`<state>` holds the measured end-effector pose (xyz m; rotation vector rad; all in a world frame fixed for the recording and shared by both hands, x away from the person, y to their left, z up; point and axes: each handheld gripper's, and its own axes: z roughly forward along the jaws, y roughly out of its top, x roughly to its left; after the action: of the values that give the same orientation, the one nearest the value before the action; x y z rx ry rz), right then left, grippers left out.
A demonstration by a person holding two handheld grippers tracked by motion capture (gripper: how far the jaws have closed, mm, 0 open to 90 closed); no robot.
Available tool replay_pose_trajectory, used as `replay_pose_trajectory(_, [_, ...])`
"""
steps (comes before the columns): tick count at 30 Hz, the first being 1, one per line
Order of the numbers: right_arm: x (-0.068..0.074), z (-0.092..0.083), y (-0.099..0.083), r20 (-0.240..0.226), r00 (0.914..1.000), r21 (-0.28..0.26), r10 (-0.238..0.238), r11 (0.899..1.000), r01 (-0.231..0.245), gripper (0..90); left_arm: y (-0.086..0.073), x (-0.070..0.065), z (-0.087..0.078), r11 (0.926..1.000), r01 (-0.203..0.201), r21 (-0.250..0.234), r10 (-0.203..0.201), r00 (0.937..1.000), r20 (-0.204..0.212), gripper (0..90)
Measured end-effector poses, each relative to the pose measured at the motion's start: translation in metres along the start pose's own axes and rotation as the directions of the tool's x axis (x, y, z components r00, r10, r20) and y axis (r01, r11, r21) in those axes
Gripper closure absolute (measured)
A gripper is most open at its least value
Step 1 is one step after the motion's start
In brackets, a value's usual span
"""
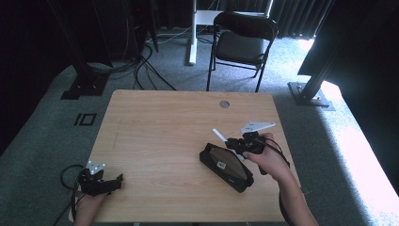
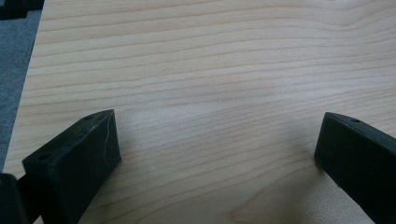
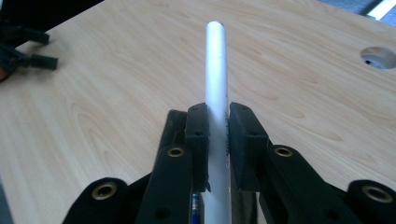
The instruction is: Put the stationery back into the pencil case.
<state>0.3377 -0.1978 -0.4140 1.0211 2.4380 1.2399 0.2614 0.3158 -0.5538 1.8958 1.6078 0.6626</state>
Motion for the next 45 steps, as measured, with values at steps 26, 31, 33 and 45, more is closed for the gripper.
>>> replay_pose_trajectory(26, [0.004, 0.037, -0.033, -0.041, 0.9986, 0.164, -0.033, 0.986, 0.039, 78.5, 0.0, 0.0, 0.0, 1.0, 0.001, 0.0, -0.001, 1.0, 0.0, 0.4])
replay_pose_trajectory(31, [0.004, 0.043, -0.037, -0.035, 0.9989, 0.187, -0.031, 0.982, 0.037, 78.5, 0.0, 0.0, 0.0, 1.0, 0.001, 0.0, -0.001, 1.0, 0.0, 0.4])
replay_pose_trajectory(33, [0.004, 0.045, -0.038, -0.037, 0.9987, 0.21, -0.036, 0.977, 0.043, 78.5, 0.0, 0.0, 0.0, 1.0, 0.001, 0.0, -0.001, 1.0, 0.0, 0.4])
replay_pose_trajectory(45, [0.006, 0.063, -0.044, -0.03, 0.9989, 0.28, -0.036, 0.959, 0.043, 78.5, 0.0, 0.0, 0.0, 1.0, 0.002, -0.001, -0.002, 1.0, 0.0, 0.4])
